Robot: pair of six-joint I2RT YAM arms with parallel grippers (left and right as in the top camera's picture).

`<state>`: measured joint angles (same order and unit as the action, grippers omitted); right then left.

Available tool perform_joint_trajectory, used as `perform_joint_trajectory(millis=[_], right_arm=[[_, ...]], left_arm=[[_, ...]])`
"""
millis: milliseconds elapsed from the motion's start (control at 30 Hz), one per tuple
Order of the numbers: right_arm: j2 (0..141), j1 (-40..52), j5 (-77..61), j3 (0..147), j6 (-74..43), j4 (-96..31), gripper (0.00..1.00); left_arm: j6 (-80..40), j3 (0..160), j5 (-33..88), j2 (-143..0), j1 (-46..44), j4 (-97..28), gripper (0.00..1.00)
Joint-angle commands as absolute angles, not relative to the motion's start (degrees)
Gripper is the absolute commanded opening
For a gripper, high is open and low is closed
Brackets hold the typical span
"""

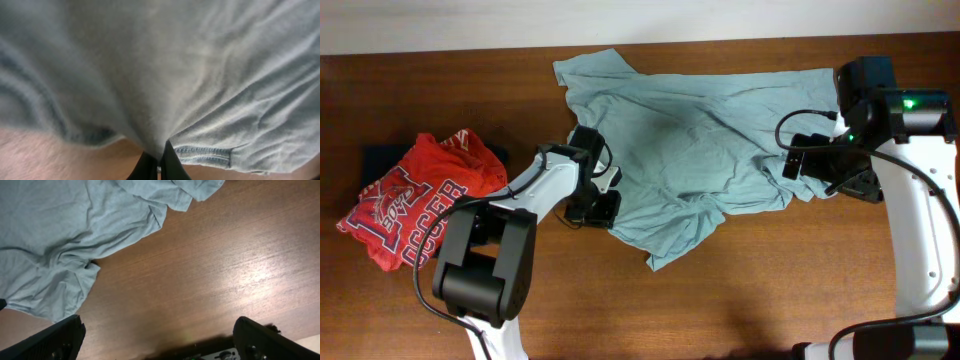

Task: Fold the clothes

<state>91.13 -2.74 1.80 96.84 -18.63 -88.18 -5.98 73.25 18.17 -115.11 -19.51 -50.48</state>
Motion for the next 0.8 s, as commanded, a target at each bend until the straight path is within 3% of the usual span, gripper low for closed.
perform_joint_trajectory(millis=[0, 267, 467, 767], right_arm=[[90.59, -2.74, 1.56, 96.97, -18.92, -87.99, 0.98], [90.59, -2.74, 2.00, 96.97, -18.76, -87.99, 0.99], [91.26, -2.74, 1.98, 96.95, -18.76, -86.67, 0.99], [99.77, -2.74, 0.36, 93.60, -18.74, -85.95, 0.99]], left_arm=[[-11.40, 72.18, 7.14, -117.45, -19.62, -53.17, 0.01], [-13.10, 73.03, -7.94, -113.78, -11.18, -63.57, 0.01], [-11.86, 73.03, -8.80, -110.85, -1.10, -64.29, 0.01], [-10.44, 73.65, -11.00, -110.80, 3.09, -63.29, 0.01]])
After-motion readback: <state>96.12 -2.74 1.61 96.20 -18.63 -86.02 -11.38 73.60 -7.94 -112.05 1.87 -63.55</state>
